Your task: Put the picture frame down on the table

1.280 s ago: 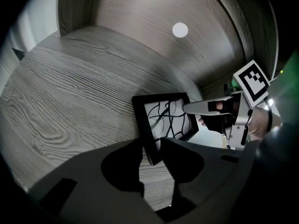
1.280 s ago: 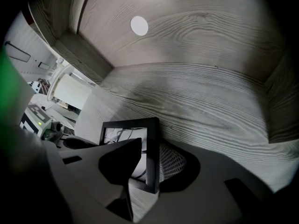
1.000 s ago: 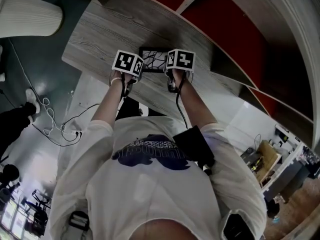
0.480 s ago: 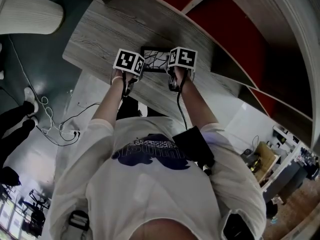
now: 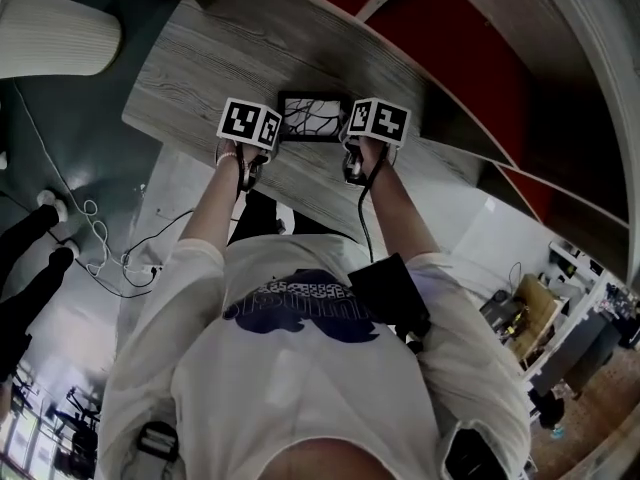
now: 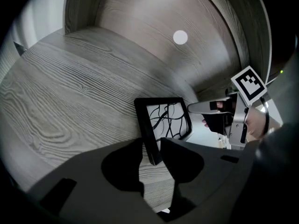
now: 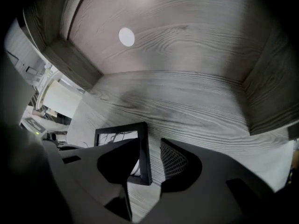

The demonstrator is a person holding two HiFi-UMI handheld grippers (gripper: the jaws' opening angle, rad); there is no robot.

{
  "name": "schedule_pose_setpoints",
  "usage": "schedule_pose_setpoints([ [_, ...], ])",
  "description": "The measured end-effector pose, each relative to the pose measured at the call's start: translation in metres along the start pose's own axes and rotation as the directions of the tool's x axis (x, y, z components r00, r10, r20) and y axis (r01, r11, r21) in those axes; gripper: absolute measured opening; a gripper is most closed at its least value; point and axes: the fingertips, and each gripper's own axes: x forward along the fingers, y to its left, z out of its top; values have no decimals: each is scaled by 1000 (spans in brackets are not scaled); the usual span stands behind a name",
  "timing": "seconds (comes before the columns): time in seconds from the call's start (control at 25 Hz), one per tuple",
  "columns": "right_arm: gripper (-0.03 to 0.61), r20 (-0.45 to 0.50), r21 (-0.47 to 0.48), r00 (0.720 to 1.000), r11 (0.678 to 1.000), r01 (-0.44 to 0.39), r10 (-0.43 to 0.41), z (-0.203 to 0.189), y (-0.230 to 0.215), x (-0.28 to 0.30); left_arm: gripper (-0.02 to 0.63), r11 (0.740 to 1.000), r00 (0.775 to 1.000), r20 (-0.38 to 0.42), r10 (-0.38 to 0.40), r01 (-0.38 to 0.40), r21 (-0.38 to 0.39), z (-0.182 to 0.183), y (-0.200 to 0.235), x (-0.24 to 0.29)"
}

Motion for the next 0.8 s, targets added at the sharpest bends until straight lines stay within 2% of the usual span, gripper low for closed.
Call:
schedule_pose_setpoints([
  [0.24,124,169,95,985,993,-64,47,13,-12,-30,126,1000,996,89,-14,15,-4,11,8,-22],
  [0.36,96,290,101,953,988,-121,87,24,-9,-55,126,1000,984,178,-12,9,17,24,5,-44],
  [0.48,73,406,33,905,987,-154,128,35,3,-85,126,998,958,287,5,-22,57,38,-1,-75],
  [0.56,46,487,-52,862,989,-137,145,41,14,-110,126,993,931,363,20,-60,98,48,-9,-99],
  [0.64,43,552,-138,817,985,-106,165,44,28,-137,126,986,893,450,18,-91,141,57,-22,-125],
  [0.72,41,612,-216,769,974,-63,185,45,42,-162,126,976,839,545,-6,-114,186,65,-39,-151],
  [0.8,38,680,-275,710,961,13,185,47,52,-186,124,959,773,634,-38,-149,240,72,-58,-177],
])
